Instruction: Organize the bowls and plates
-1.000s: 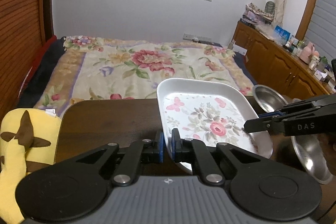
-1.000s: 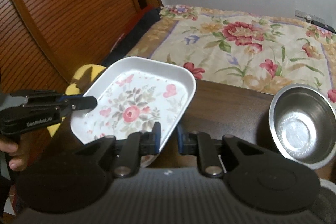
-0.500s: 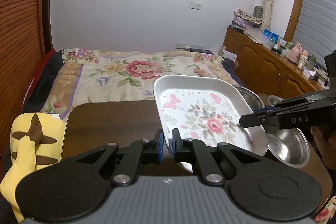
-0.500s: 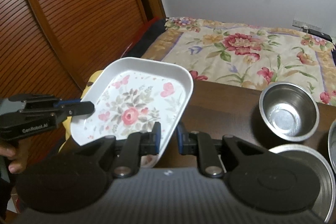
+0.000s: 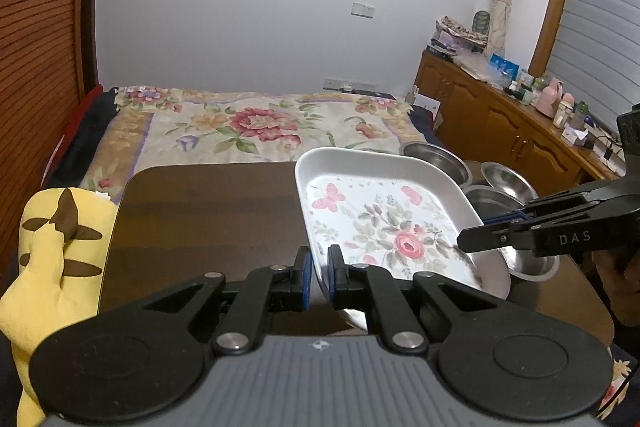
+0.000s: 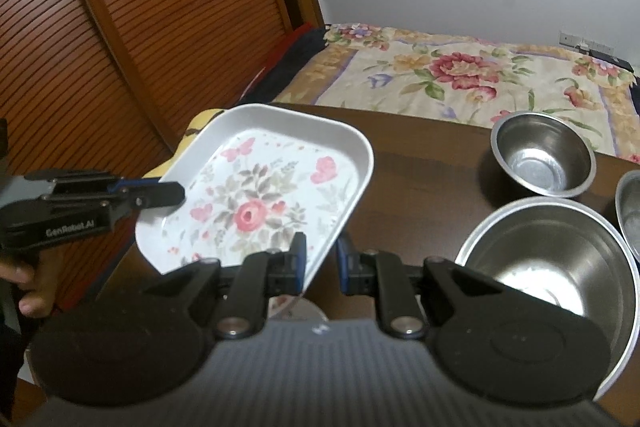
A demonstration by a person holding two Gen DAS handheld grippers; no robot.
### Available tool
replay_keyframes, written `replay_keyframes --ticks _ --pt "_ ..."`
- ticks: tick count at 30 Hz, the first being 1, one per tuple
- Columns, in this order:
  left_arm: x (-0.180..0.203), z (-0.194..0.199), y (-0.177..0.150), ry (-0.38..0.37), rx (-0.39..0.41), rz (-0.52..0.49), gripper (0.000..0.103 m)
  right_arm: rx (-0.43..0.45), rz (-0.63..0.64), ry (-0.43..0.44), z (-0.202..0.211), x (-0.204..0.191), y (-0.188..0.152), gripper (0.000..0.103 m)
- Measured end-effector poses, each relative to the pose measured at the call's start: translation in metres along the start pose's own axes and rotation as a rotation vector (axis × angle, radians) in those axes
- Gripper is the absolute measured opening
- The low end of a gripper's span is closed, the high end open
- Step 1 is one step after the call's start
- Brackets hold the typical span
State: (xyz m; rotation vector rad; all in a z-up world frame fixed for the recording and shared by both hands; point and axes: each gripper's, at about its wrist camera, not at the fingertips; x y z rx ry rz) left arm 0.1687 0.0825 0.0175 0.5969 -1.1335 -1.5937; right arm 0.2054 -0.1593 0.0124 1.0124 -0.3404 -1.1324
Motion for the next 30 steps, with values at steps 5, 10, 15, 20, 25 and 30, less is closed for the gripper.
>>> replay_keyframes --ticks 5,10,15,20,25,30 --pt "0.006 0.013 -0.012 -0.001 0.013 0.024 0.009 -0.002 0.006 0.006 0.010 -0.004 -0.012 0.018" --pt "0.009 0.017 -0.024 -0.002 -0.004 0.035 0.009 -0.002 -0.016 0.022 0.012 0.000 -0.024 0.018" --pt "0.012 0.020 -0.041 0.000 -0.020 0.029 0.009 -0.018 -0.031 0.038 0.014 -0.001 -0.040 0.018" --pt "0.012 0.021 -0.059 0.008 -0.044 0.034 0.009 -0.044 -0.037 0.052 0.014 -0.003 -0.056 0.018" --pt "0.015 0.025 -0.071 0.015 -0.047 0.035 0.009 -0.059 -0.032 0.055 0.016 -0.004 -0.066 0.018" --pt "0.017 0.035 -0.085 0.026 -0.041 0.032 0.009 -0.064 -0.014 0.060 0.019 -0.009 -0.076 0.018"
Point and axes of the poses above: each gripper's, at about its wrist camera, not at the fingertips, and z roughly against the way its jaws point, x to its right, y to its top, and after that the axes turned 11 degrees about x, right-handed
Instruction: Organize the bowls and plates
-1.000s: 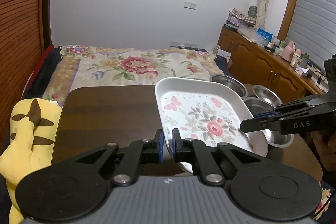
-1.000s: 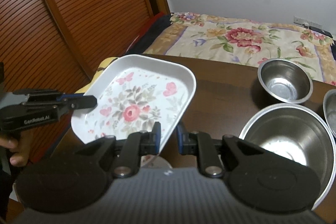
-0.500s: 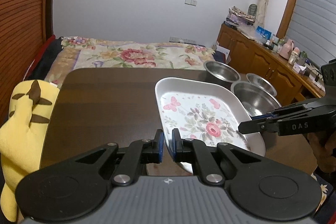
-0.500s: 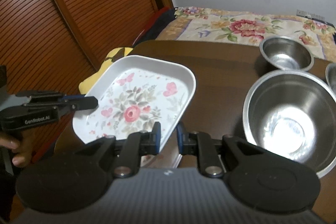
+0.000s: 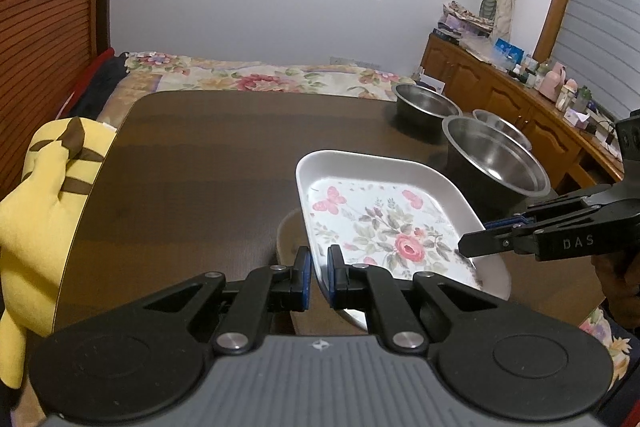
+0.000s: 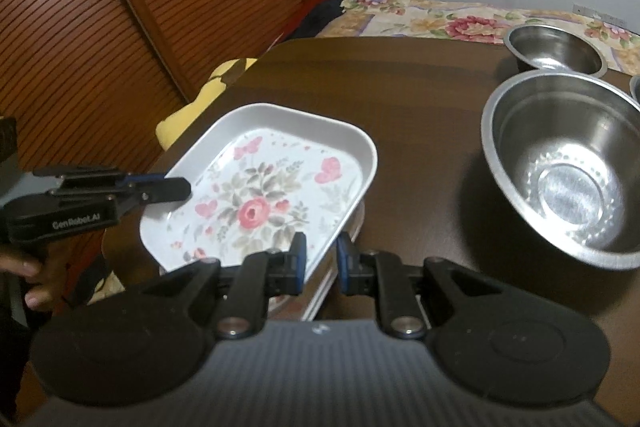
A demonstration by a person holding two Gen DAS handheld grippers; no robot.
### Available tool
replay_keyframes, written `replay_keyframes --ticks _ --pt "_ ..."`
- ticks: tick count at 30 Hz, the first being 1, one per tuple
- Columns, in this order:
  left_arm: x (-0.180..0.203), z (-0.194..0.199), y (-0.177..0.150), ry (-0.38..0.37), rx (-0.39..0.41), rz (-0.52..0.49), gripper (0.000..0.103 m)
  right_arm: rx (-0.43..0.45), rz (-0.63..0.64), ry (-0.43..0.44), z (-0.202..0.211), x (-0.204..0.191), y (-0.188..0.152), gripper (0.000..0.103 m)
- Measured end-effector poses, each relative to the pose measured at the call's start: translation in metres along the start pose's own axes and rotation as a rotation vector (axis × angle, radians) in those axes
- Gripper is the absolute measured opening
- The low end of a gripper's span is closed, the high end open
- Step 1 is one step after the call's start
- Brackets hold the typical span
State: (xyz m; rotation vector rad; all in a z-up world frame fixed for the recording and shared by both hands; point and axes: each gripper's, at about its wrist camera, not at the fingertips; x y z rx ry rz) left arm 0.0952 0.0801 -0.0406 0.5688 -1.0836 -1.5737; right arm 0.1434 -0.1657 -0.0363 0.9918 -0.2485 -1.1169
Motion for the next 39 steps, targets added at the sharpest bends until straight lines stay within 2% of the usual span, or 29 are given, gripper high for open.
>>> replay_keyframes --ticks 9,21,25,33,39 --pt "0.005 0.011 -0.015 0.019 0.005 -0.011 0.010 0.017 0.016 0.007 0.003 -0.003 -0.011 0.018" --pt "0.012 0.005 -0.026 0.052 0.011 -0.084 0.012 0.110 0.026 -0.023 0.007 -0.004 -0.026 0.019" --pt "0.015 0.004 -0.029 0.087 0.015 -0.124 0.014 0.139 0.023 -0.035 0.007 -0.002 -0.030 0.019" --pt "0.009 0.003 -0.035 0.077 0.005 -0.102 0.015 0.210 0.027 -0.062 0.007 -0.004 -0.044 0.020" --pt "0.010 0.008 -0.029 0.084 0.031 -0.096 0.015 0.217 0.043 -0.069 0.007 -0.006 -0.045 0.021"
Point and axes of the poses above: each gripper's, at about its wrist camera, not at the fingertips, and z roughly against the way its jaws point, x to its right, y to its top, and after that the axes turned 11 degrees about x, right-handed
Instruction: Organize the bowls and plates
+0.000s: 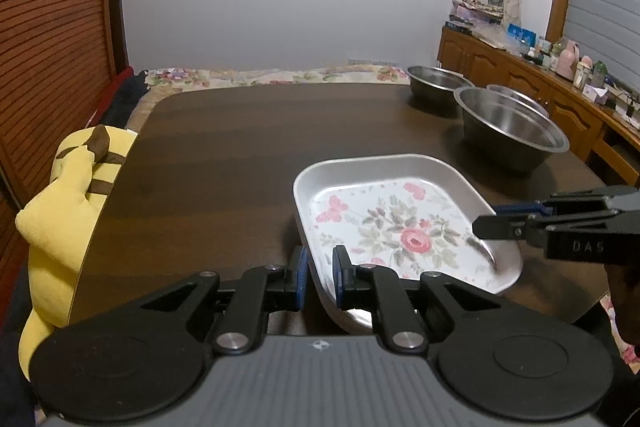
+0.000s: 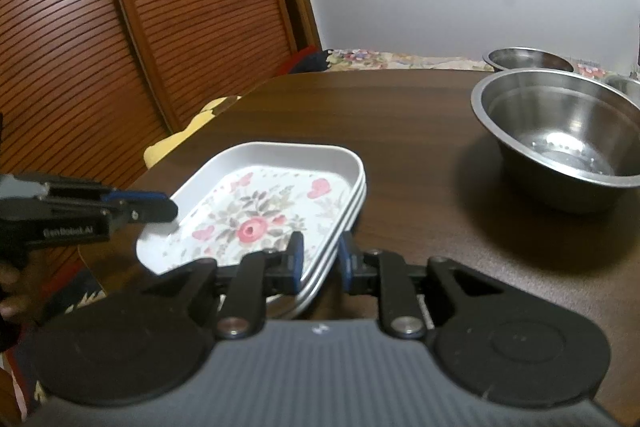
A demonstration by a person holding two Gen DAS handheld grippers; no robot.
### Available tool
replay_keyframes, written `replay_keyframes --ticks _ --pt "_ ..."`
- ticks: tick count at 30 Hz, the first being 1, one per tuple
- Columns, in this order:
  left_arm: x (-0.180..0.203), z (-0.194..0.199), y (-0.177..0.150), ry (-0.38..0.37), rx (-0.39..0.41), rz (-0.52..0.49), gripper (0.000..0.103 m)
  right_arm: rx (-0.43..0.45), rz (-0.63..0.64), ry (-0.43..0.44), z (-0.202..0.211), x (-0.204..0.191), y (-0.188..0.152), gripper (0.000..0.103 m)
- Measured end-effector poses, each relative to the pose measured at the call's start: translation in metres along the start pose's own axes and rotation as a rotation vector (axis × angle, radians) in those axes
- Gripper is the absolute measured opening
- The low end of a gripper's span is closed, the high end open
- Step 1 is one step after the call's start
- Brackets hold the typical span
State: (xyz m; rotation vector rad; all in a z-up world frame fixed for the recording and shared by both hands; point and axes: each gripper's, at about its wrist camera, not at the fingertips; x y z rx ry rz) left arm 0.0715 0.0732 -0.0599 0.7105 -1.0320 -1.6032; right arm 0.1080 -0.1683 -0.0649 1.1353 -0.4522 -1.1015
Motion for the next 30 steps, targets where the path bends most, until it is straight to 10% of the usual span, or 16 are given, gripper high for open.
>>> replay_keyframes --ticks 20,30 --pt "0.072 -0.040 0.058 -0.068 0.100 -0.036 0.033 0.207 0.029 -0.085 0.069 0.067 0.046 0.021" --pt "0.130 -0.089 0.075 -0.087 0.128 -0.024 0.069 0.245 0.046 -0.228 0.068 0.147 0.053 0.054"
Point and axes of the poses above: each gripper's, at about its wrist camera, not at the fingertips, and z roughly against the way its jaws point, x to its right, y to its top, and after that the axes turned 11 degrees about x, right-handed
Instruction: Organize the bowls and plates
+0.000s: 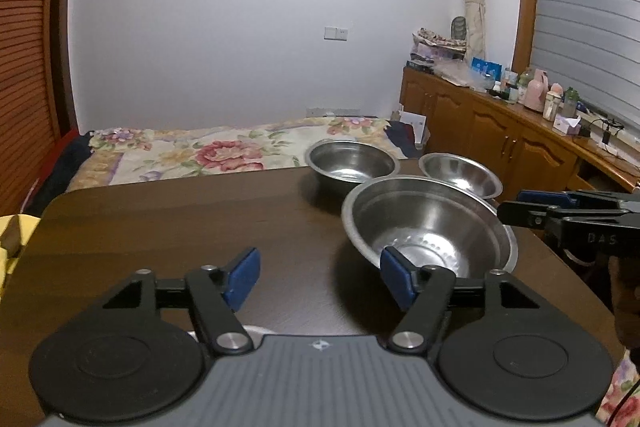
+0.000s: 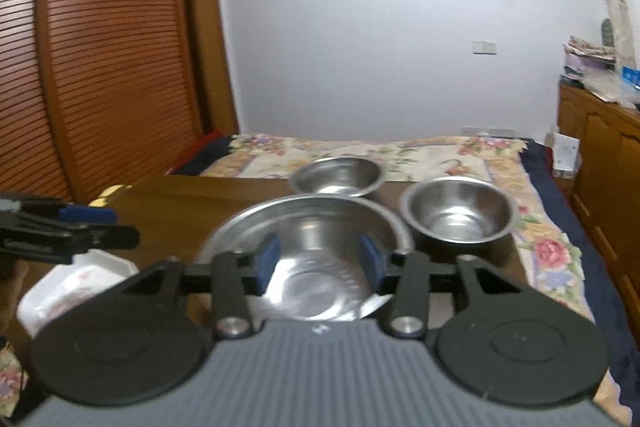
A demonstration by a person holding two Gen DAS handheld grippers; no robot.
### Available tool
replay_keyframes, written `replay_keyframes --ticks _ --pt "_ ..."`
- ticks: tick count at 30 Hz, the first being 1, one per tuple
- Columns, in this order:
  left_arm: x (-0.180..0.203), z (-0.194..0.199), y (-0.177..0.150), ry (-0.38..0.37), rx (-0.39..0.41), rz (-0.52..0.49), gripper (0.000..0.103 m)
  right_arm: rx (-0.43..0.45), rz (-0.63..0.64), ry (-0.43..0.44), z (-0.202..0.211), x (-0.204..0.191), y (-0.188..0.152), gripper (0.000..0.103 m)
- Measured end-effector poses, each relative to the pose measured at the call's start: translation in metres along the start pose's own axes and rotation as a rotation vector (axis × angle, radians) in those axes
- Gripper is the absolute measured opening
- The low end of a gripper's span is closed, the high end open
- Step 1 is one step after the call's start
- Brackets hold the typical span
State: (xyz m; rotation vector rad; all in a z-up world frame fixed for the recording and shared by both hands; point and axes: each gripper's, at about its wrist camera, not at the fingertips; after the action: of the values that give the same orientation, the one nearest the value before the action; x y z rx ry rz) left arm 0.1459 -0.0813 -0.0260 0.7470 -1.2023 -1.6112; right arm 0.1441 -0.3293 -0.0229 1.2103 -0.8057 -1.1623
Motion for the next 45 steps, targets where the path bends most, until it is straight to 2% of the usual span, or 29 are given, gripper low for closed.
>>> replay_keyframes --ticks 4,11,16,20,22,26,31,36,45 --pt "0.010 -0.020 0.001 -0.001 -0.020 0.007 0.069 -0.001 -0.015 -0.017 -0.013 0.013 -0.007 0.057" --pt "0.014 -0.044 -0.001 -0.005 -0.043 0.040 0.069 -0.031 -0.045 0.006 -0.031 0.026 -0.019 0.058" --pt "0.018 -0.057 -0.002 -0.003 -0.059 0.059 0.059 -0.046 -0.071 0.028 -0.039 0.031 -0.022 0.058" --pt "0.018 -0.060 -0.003 -0.003 -0.050 0.075 0.056 -0.052 -0.088 0.037 -0.042 0.034 -0.023 0.058" --pt "0.019 -0.064 -0.004 -0.008 -0.058 0.081 0.051 -0.056 -0.090 0.041 -0.044 0.033 -0.023 0.058" --pt "0.020 -0.071 -0.006 -0.011 -0.080 0.087 0.048 -0.062 -0.093 0.043 -0.046 0.032 -0.025 0.058" --pt "0.018 -0.074 -0.007 -0.003 -0.097 0.102 0.038 -0.076 -0.110 0.050 -0.050 0.036 -0.026 0.058" --pt "0.015 -0.073 -0.008 -0.011 -0.102 0.128 0.021 -0.088 -0.134 0.065 -0.050 0.037 -0.029 0.038" --pt "0.014 -0.052 -0.005 -0.029 -0.070 0.148 0.020 -0.072 -0.138 0.056 -0.035 0.030 -0.029 0.031"
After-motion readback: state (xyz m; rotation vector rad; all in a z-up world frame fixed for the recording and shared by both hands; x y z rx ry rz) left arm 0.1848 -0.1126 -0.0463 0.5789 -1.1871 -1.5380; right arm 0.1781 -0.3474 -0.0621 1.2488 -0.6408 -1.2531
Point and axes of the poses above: each gripper's, at about its wrist camera, not at the fingertips, and z roughly against the way its jaws point, x to its right, y to its top, and after that the axes turned 11 degrees about x, right-handed
